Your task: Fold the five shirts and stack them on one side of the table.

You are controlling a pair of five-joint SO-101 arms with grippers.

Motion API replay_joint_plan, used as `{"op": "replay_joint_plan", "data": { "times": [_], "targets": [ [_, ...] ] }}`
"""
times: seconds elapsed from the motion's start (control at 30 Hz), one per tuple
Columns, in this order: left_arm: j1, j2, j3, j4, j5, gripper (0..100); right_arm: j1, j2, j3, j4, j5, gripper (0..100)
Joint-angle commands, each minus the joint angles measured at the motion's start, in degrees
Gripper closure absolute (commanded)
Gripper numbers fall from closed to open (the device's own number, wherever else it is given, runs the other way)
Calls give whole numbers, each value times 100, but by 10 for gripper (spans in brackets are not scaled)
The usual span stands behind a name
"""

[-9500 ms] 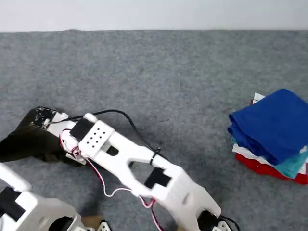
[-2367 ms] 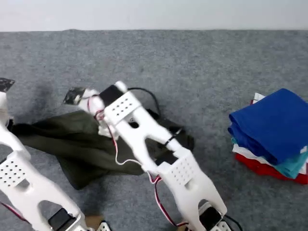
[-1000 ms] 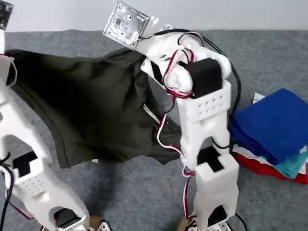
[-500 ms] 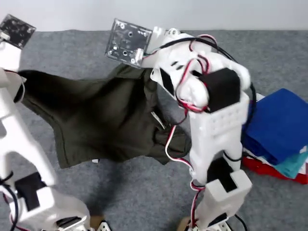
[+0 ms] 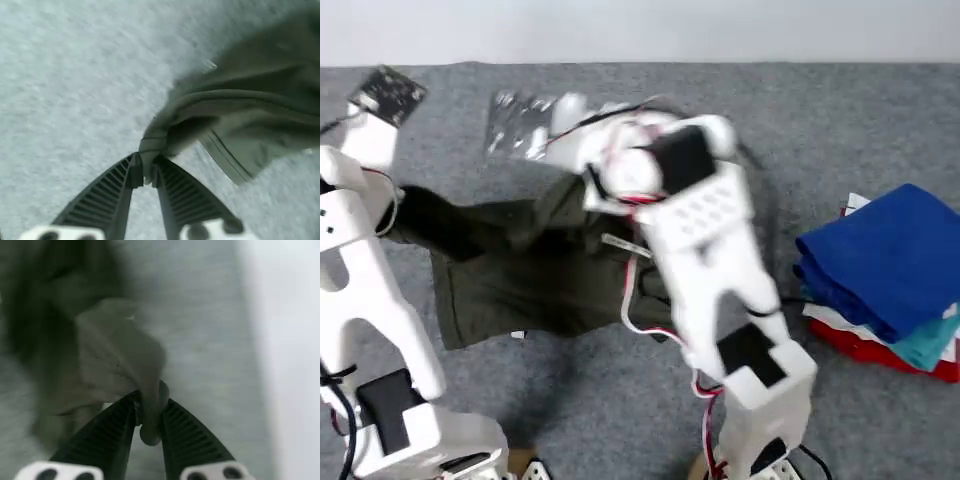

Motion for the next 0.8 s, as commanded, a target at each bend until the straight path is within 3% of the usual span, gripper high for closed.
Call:
{"op": "replay_joint_plan", "data": {
  "times": [0.0, 0.17, 0.4, 0.6, 0.77],
  "targets": [
    [-220, -202, 602, -387, -378, 995, -646, 303, 721, 198, -431, 988],
    [-712, -202, 1710, -1538, -677, 995, -1130, 1209, 835, 189, -941, 961],
    [-1143, -202, 2475, -2488, -844, 995, -1051, 1376, -9, 189, -2716, 709],
    [-1363, -185, 2686, -2901, -914, 995, -479, 1411, -387, 207, -2593, 706],
    [-1442, 281, 2659, -2892, -914, 995, -418, 1341, 35, 215, -2620, 706]
  ]
}}
